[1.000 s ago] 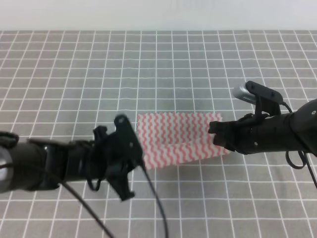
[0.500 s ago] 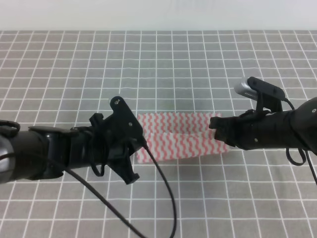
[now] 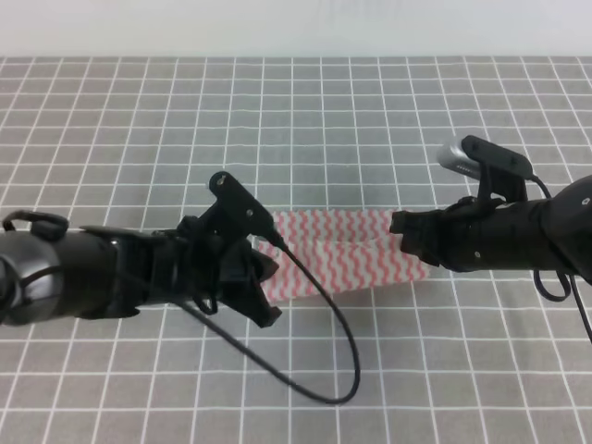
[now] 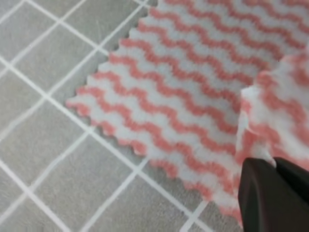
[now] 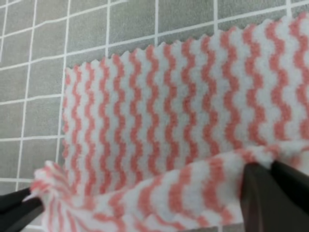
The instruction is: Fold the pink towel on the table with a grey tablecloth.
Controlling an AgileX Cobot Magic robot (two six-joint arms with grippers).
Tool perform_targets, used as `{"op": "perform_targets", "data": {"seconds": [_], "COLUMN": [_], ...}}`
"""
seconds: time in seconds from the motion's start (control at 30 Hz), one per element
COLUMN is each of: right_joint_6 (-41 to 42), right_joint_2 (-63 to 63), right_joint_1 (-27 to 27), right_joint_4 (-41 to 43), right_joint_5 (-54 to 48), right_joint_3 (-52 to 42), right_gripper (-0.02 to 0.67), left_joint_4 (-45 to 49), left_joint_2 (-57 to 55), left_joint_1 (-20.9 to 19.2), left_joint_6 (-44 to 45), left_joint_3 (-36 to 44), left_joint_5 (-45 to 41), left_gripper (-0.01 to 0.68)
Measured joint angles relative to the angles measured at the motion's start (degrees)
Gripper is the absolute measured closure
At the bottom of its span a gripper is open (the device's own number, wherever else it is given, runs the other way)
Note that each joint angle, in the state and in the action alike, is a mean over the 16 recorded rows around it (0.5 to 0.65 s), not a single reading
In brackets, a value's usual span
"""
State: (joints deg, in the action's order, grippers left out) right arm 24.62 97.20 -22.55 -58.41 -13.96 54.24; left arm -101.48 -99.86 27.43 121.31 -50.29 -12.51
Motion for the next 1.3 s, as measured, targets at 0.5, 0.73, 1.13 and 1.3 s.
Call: {"op": "perform_targets", "data": {"seconds": [0.5, 0.73, 1.13, 1.3], "right_joint_6": [0.0, 0.0, 0.0, 0.0], "right_joint_2": [1.8, 2.5, 3.7, 3.9], "right_joint_1": [0.9, 0.9, 0.9, 0.9], "right_joint_4": [0.1, 0.2, 0.5, 0.5], "right_joint_5": [0.1, -0.2, -1.2, -1.2], "right_joint_3": [0.1, 1.0, 2.5, 2.9], "right_gripper": [0.669, 0.669, 0.669, 0.668], "left_joint_4": [-0.3, -0.3, -0.1, -0.1], "left_joint_2": [-1.2, -1.2, -1.2, -1.3], "left_joint_1": [0.0, 0.0, 0.0, -0.1], "left_joint_6": [-5.9, -7.3, -8.5, -8.1], "left_joint_3": [-1.4, -1.7, -2.5, -3.5], "left_joint_5": [-0.2, 0.1, 2.0, 2.8], "left_gripper": [0.675, 0.675, 0.676, 0.676]}}
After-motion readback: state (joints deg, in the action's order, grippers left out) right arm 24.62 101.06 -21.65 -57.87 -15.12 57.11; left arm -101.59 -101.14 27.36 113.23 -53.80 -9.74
